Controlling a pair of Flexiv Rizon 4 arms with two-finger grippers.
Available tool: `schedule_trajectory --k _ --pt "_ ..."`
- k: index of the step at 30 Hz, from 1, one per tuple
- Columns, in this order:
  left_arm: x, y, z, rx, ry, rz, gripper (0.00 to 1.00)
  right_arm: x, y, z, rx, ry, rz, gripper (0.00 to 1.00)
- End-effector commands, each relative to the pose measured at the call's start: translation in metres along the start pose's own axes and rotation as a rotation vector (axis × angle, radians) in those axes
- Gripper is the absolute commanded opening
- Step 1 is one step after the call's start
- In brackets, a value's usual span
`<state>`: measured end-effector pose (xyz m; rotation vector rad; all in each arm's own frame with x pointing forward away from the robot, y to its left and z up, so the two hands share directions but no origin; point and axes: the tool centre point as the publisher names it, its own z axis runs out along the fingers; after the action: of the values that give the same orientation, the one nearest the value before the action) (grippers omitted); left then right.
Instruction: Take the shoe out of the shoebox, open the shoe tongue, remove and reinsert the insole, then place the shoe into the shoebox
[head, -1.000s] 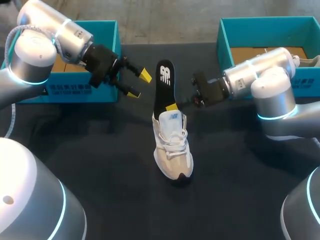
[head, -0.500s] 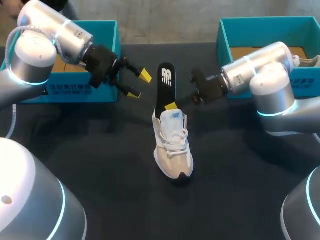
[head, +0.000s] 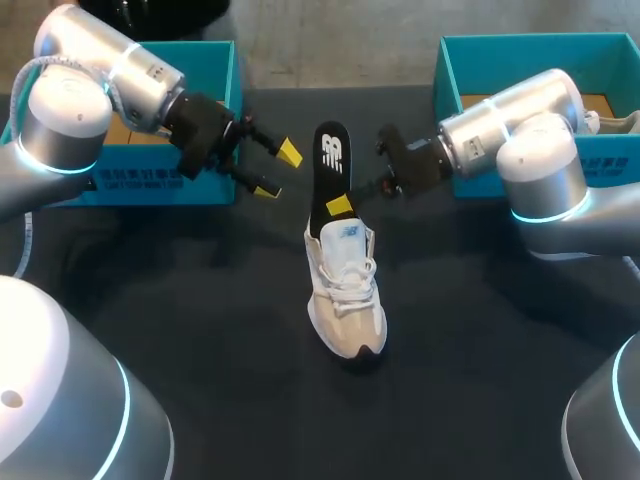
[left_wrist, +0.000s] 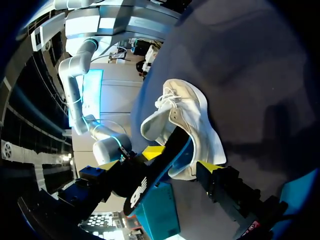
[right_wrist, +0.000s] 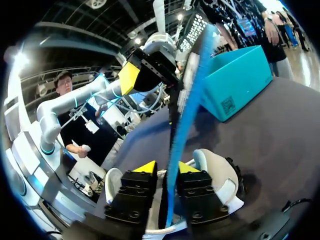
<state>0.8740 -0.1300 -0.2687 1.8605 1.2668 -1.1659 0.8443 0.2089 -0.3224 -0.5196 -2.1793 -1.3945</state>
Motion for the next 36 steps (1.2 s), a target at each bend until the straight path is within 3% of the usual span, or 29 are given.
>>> schedule_trajectory --k 1,22,27,29,31,36 --pt "0.000 -0.003 0.000 -0.010 0.000 0.001 1.00 -0.011 0.001 0.007 0.021 0.023 0.014 0.00" --pt "-0.002 -0.003 0.003 -0.009 -0.003 0.004 1.00 0.007 -0.032 0.020 0.050 0.065 0.085 0.00" --pt "-0.002 -0.003 0.004 -0.008 -0.003 0.001 1.00 0.009 -0.033 0.021 0.051 0.067 0.090 0.00" --pt "-0.002 -0.002 0.004 -0.007 -0.003 0.001 1.00 0.010 -0.029 0.020 0.048 0.063 0.081 0.16" --pt "-0.003 -0.002 0.005 -0.006 -0.002 0.003 1.00 0.010 -0.025 0.018 0.050 0.055 0.071 0.23" --pt "-0.004 -0.001 0.005 -0.003 -0.001 0.007 1.00 0.012 -0.015 0.012 0.054 0.035 0.038 0.27"
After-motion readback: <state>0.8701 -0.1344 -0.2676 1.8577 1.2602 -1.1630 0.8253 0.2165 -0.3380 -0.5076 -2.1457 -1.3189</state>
